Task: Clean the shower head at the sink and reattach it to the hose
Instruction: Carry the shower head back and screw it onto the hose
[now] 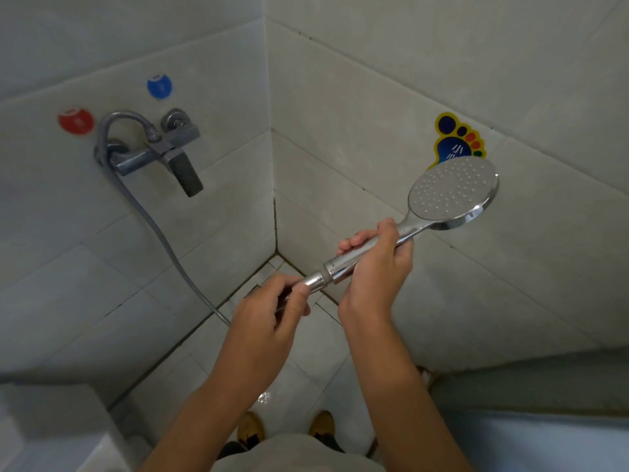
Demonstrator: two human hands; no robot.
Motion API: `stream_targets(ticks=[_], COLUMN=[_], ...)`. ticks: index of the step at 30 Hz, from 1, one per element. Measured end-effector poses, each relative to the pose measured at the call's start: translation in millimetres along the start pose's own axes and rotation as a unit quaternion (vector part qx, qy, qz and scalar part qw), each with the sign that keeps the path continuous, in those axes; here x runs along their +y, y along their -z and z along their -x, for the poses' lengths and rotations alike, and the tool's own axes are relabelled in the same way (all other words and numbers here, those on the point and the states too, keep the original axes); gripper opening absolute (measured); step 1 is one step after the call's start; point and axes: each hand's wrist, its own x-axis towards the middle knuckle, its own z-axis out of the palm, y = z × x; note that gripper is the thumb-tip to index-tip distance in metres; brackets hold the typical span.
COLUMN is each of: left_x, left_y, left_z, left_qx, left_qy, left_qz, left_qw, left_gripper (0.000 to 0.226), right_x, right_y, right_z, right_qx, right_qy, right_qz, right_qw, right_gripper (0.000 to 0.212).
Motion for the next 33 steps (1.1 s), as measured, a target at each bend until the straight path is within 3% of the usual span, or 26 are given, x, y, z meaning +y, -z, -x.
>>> stream_targets(ticks=[5,19,24,33], left_x=[-3.4,-5.7,-8.8,-9.4], left_y=[0.0,-2.2,-0.9,-1.6], left_z=[-2.2,-8.1,-10.8,-11.7], left_qx=[0.002,0.007,0.008,0.020], left_qy=[-0.002,0.006,0.005,-0.019], left_qz=[-0.011,-0.016,-0.029,-0.032], left_qw=[1.000,1.000,1.000,0.999], left_gripper=[0.011,0.035,0.021,0.020], right_x=[1.2,3.1,3.7,3.9], right_y=[-0.4,-4.7,-5.0,-6.7], right_z=[-2.1,-5.7,-6.7,-7.4], right_qx=[0.001,0.002,0.005,0.004], right_qy=[-0.004,-0.006,-0.009,-0.006], right_qz=[0.001,-0.001,0.002,0.002], right_qw=[1.000,1.000,1.000,1.000], right_gripper=[0.013,0.013,0.013,0.015])
